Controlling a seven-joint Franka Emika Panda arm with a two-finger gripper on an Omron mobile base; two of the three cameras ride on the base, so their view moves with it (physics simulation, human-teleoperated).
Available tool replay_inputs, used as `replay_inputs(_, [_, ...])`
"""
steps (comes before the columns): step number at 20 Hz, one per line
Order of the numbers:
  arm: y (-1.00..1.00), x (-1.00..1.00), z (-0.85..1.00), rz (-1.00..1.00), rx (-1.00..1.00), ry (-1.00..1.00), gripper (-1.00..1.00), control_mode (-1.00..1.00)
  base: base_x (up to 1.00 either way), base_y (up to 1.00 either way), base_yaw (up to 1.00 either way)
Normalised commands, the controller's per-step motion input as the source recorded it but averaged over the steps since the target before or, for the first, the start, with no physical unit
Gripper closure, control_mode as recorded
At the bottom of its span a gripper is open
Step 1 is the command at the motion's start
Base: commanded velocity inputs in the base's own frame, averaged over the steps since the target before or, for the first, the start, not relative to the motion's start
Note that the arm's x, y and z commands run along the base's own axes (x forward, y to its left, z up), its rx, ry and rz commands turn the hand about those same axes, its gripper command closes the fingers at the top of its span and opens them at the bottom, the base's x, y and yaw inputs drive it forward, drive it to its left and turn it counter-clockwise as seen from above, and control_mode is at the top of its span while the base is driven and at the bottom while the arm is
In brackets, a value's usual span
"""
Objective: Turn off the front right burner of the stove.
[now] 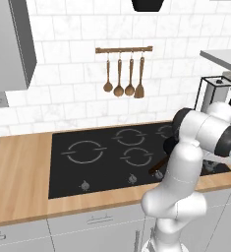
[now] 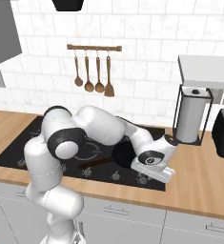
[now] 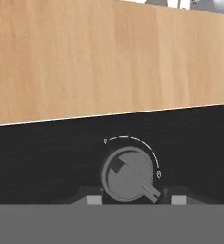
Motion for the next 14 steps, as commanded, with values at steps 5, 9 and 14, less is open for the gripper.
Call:
replay_inputs(5, [0.00,0.00,-0.03,-1.00,0.00,0.00,1.00,-1.00,0.00,0.00,0.00])
replay_inputs(9, [0.00,0.00,-0.02,-1.00,0.00,0.00,1.00,-1.00,0.00,0.00,0.00])
replay_inputs(14, [0.00,0.00,-0.03,-1.00,0.00,0.00,1.00,-1.00,0.00,0.00,0.00])
